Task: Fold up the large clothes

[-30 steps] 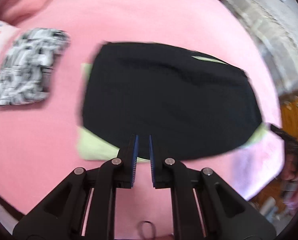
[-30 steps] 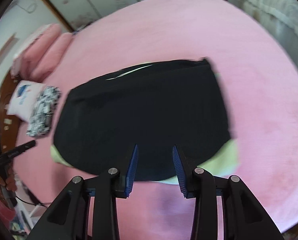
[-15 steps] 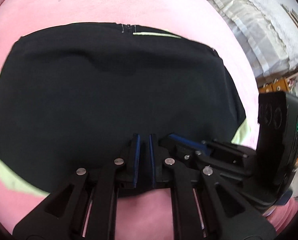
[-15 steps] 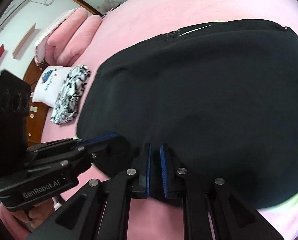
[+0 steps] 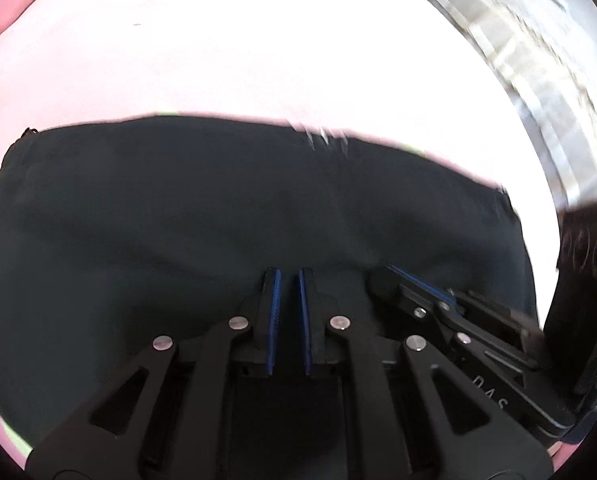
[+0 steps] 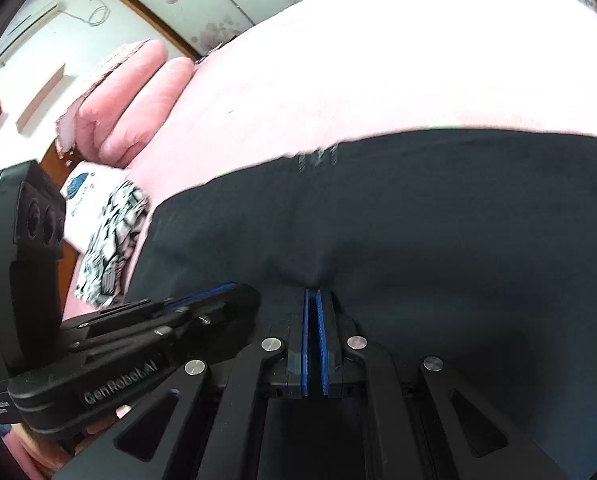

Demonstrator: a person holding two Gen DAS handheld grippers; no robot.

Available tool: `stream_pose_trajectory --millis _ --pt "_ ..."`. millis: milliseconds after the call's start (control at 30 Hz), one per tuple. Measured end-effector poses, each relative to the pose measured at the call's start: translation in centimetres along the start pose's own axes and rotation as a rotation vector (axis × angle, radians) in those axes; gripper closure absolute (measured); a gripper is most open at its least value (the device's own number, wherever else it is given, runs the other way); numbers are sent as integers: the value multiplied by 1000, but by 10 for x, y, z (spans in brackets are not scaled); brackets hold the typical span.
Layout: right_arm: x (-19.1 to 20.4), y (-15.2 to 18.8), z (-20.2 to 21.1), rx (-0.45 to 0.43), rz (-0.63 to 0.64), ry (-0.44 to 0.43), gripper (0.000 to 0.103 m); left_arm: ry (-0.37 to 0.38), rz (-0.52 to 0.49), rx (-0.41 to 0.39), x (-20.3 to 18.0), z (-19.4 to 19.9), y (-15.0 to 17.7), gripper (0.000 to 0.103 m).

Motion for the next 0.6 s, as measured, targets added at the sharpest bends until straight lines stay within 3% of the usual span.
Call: stream_pose_trajectory --millis 233,300,433,600 --pt "-50 -31 5 -42 -55 38 102 -12 125 -64 52 -8 -45 97" --pt "-76 -37 19 -60 -55 105 102 -9 141 -78 72 -5 -50 97" --pt "-125 -43 46 -93 -96 202 102 -198 170 -111 136 1 -54 97" --pt "-184 -45 78 -138 -149 323 102 -273 286 -106 205 -4 -45 97"
Point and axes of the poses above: each gripper's, at about its wrist camera, not at the fingertips, and z roughly against the way its jaws point, x to its left, y to its underside, the point moved 7 cm from there along -z, roughly the way its jaws point, and after that the axes turned 3 degrees about -y, right-handed, at the moved point
